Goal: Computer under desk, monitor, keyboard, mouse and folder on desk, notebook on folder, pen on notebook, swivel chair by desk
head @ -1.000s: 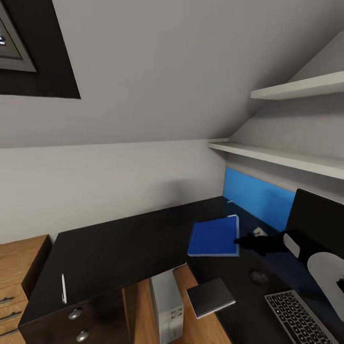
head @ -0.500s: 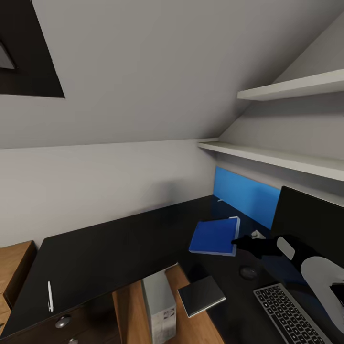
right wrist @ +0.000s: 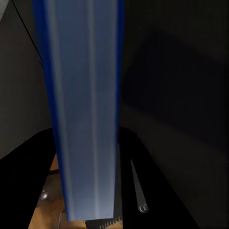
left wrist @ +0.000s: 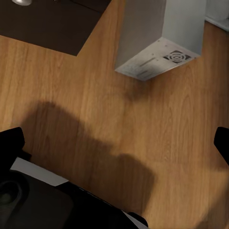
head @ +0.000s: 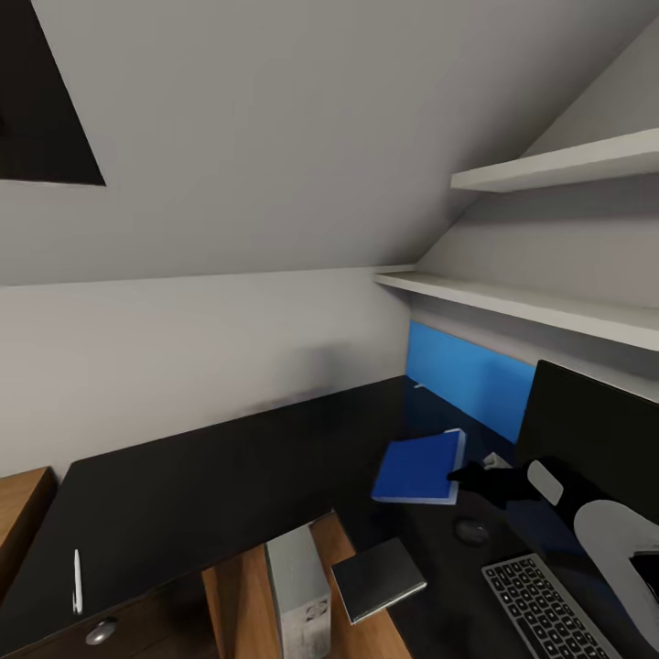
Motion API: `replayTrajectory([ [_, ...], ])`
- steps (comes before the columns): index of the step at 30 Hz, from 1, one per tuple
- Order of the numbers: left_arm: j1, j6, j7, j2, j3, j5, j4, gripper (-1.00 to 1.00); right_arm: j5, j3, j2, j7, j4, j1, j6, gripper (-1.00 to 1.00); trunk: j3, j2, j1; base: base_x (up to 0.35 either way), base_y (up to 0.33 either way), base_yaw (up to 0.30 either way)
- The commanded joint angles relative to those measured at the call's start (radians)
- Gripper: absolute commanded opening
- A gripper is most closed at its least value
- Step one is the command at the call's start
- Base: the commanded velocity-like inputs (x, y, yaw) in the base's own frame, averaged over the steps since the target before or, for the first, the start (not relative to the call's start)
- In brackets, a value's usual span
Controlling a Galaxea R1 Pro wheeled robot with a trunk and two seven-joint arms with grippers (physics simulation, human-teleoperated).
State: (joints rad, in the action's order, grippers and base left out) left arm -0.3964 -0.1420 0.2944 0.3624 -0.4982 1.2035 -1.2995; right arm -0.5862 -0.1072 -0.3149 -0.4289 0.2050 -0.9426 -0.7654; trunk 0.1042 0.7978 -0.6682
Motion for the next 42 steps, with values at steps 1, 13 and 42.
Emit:
replayTrajectory([
  [1,0.001,-0.008,0.004,0.001,-0.003,0.010,-0.001,1.00,-0.004,-0.007,-0.001,0.000,0.001,-0.001,-0.002,-1.00,0.001,0.001,0.000,0.005,-0.005,-0.005],
  [13,0.001,-0.009,0.003,0.001,-0.003,0.011,0.003,1.00,-0.006,-0.005,-0.001,0.015,0.010,-0.001,-0.004,-1.00,0.001,0.001,0.000,0.114,0.101,-0.061],
  [42,-0.027,-0.505,-0.221,-0.087,-0.312,0.296,0.405,1.00,0.000,-0.021,0.017,-0.040,0.094,0.001,-0.005,-1.00,0.001,0.001,0.000,0.052,0.023,-0.194],
])
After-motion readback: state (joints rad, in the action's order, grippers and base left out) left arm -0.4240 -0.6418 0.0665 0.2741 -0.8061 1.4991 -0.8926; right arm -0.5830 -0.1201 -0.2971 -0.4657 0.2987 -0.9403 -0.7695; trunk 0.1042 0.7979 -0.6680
